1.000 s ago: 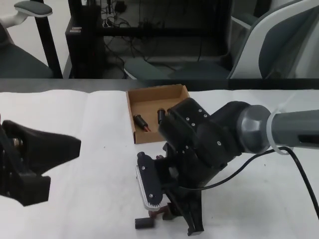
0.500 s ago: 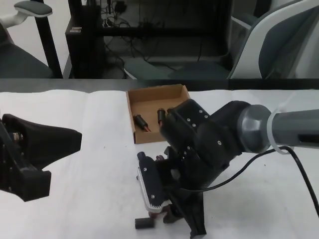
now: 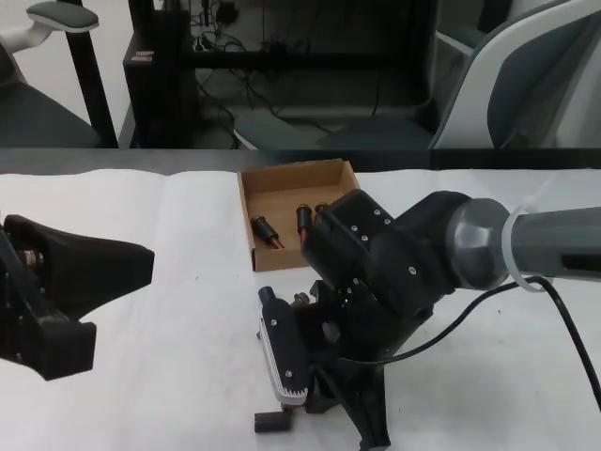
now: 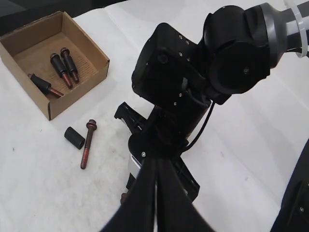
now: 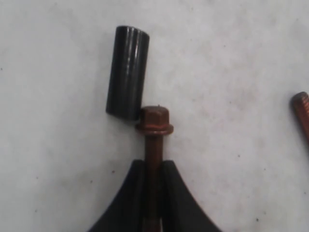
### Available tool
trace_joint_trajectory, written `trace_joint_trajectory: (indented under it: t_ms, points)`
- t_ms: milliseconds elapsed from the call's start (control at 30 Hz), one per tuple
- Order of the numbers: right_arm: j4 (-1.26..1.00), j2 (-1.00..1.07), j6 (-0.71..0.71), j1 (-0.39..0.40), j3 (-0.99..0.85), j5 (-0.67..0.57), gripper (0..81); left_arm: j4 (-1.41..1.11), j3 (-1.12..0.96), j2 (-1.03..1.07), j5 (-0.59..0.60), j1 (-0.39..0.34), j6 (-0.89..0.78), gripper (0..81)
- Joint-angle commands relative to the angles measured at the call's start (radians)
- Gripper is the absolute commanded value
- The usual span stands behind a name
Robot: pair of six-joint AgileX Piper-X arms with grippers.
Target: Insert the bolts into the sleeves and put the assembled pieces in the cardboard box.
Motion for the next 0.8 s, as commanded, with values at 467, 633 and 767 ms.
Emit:
trace_joint_trajectory:
  t_ms: [467, 633, 767]
  points:
    - [0.025, -0.024, 0.186, 0.006, -0.093, 0.05, 0.4, 0.084, -0.01, -0.01, -0.065, 0.001, 0.007, 1.7]
    - [0.054, -0.121, 0.296, 0.006, -0.093, 0.049, 0.4, 0.101, -0.01, -0.01, -0.059, 0.001, 0.114, 1.7]
    - [0.086, -0.222, 0.439, 0.006, -0.089, 0.029, 0.4, 0.101, -0.01, -0.01, -0.01, 0.001, 0.156, 1.7]
